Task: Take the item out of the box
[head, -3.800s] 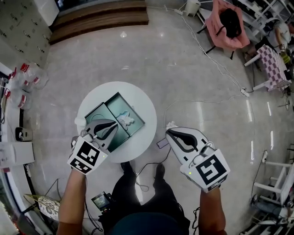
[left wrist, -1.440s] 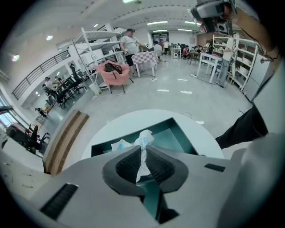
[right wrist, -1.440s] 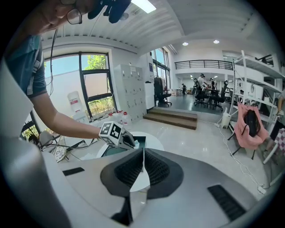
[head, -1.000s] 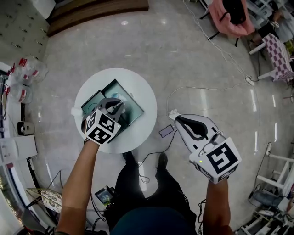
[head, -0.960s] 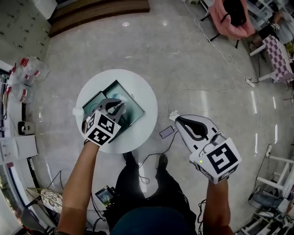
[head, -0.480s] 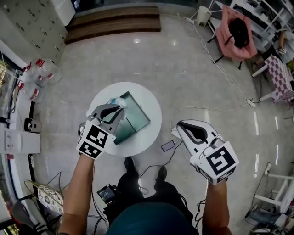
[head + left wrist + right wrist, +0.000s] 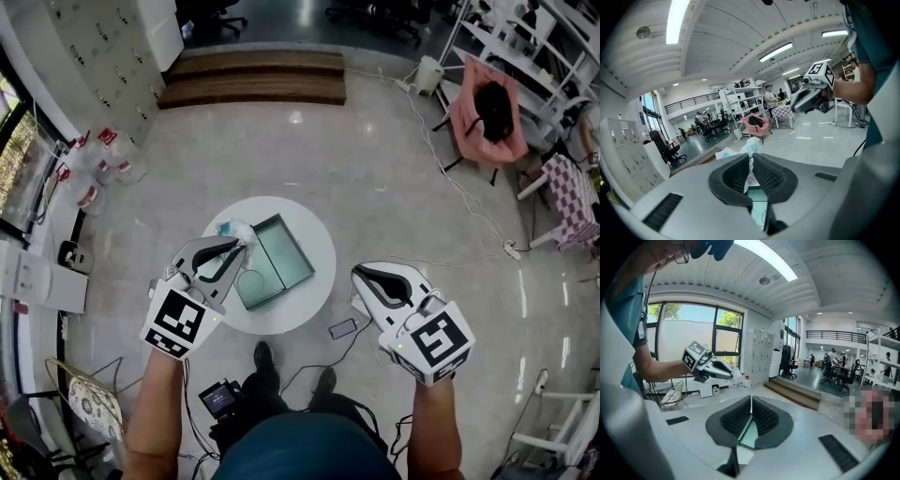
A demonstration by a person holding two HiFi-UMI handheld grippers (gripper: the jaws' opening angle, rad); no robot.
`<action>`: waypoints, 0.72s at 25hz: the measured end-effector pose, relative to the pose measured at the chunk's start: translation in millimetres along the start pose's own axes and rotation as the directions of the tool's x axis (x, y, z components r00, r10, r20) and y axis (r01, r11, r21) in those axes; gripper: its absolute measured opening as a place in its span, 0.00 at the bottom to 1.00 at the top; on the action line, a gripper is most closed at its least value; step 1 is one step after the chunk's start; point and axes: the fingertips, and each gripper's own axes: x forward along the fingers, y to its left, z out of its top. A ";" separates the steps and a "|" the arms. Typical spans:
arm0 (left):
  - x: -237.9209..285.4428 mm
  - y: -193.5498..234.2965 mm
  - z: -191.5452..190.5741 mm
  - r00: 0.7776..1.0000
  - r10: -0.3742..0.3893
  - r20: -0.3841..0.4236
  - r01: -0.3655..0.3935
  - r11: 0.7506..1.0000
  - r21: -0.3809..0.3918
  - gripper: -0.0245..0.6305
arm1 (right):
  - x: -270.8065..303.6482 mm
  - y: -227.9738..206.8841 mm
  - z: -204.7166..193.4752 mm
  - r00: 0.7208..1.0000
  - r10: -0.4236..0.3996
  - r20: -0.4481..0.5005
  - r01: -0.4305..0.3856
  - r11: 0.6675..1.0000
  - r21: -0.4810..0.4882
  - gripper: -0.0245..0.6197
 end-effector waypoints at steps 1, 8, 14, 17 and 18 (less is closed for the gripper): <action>-13.0 -2.2 7.1 1.000 0.006 0.014 -0.006 1.000 0.000 0.10 | -3.0 7.1 6.5 1.000 0.006 0.008 -0.006 1.000 -0.008 0.10; -66.8 -10.8 86.5 0.995 0.038 0.087 -0.040 0.999 0.018 0.10 | -34.6 13.4 62.2 0.998 0.049 0.044 -0.047 0.997 -0.054 0.10; -87.2 -12.8 123.8 0.992 0.028 0.121 -0.033 0.999 0.036 0.10 | -32.8 12.5 94.1 0.993 0.095 0.076 -0.088 0.991 -0.099 0.10; -99.7 -15.4 139.2 0.990 0.036 0.139 -0.041 0.999 0.033 0.10 | -37.8 15.2 107.1 0.991 0.109 0.081 -0.100 0.989 -0.106 0.10; -104.4 -17.4 142.3 0.988 0.042 0.147 -0.046 0.999 0.028 0.10 | -40.1 17.7 109.0 0.991 0.109 0.074 -0.101 0.990 -0.103 0.10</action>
